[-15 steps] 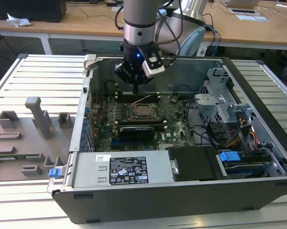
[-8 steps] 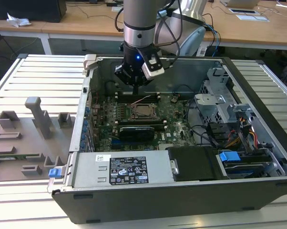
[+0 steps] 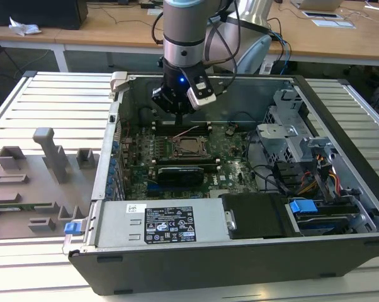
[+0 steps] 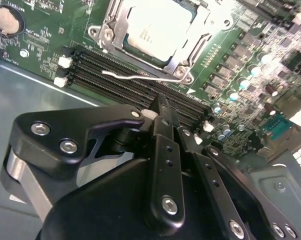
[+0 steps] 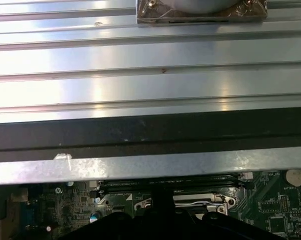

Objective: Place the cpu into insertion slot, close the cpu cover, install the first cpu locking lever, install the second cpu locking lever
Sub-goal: 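Install the first cpu locking lever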

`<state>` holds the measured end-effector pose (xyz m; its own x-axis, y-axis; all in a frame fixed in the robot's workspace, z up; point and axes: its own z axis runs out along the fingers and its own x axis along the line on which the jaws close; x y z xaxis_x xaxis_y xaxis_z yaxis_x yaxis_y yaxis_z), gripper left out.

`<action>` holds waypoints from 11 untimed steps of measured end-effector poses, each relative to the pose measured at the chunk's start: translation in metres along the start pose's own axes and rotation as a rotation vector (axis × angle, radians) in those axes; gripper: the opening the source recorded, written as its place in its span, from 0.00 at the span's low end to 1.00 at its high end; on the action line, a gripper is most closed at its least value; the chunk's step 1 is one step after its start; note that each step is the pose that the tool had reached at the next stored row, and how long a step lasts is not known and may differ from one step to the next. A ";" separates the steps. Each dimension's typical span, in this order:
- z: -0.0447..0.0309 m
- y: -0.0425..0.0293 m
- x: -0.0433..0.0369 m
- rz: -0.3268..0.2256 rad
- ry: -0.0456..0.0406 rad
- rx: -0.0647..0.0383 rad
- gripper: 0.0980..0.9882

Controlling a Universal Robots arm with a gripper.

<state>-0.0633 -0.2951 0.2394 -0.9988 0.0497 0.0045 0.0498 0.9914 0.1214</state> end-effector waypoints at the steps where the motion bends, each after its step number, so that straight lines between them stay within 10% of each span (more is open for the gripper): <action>1: 0.0011 -0.0002 0.0000 0.000 0.0006 -0.012 0.01; 11: 0.0176 -0.0029 -0.0001 0.000 0.0011 -0.020 0.01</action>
<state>-0.0633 -0.2958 0.2216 -0.9988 0.0495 0.0055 0.0498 0.9887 0.1416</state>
